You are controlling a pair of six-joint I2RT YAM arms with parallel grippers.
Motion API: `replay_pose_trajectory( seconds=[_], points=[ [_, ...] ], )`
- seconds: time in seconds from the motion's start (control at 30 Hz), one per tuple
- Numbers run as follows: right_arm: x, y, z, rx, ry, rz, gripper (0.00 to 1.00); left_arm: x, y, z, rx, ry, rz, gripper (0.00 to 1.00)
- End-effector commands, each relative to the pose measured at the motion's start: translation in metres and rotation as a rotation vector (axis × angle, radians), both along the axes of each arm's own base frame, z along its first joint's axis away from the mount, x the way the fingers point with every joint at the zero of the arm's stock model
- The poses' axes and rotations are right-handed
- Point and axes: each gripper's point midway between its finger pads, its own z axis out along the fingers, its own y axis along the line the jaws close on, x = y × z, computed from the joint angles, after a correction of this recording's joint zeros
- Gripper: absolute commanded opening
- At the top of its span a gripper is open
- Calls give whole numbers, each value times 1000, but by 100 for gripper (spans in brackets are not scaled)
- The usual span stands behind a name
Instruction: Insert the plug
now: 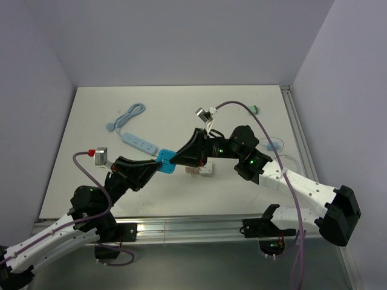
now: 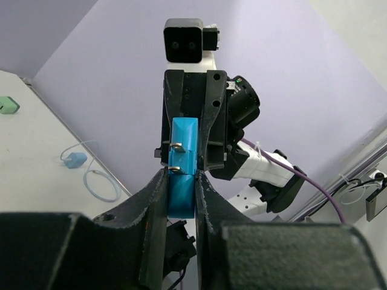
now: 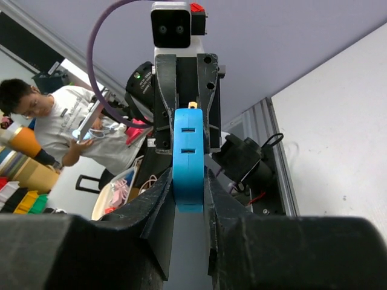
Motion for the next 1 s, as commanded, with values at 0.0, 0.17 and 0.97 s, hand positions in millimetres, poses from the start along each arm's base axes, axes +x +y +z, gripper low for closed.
replay_pose_trajectory(
  seconds=[0.0, 0.17, 0.97],
  points=[
    [6, 4, 9, 39, -52, -25, 0, 1, -4, 3, 24, -18, 2, 1],
    [11, -1, -5, -66, -91, -67, 0, 22, 7, -14, 179, 68, 137, 99],
    [-52, -36, -71, -295, -230, 271, 0, -16, -45, -25, 575, -86, -191, 57]
  ],
)
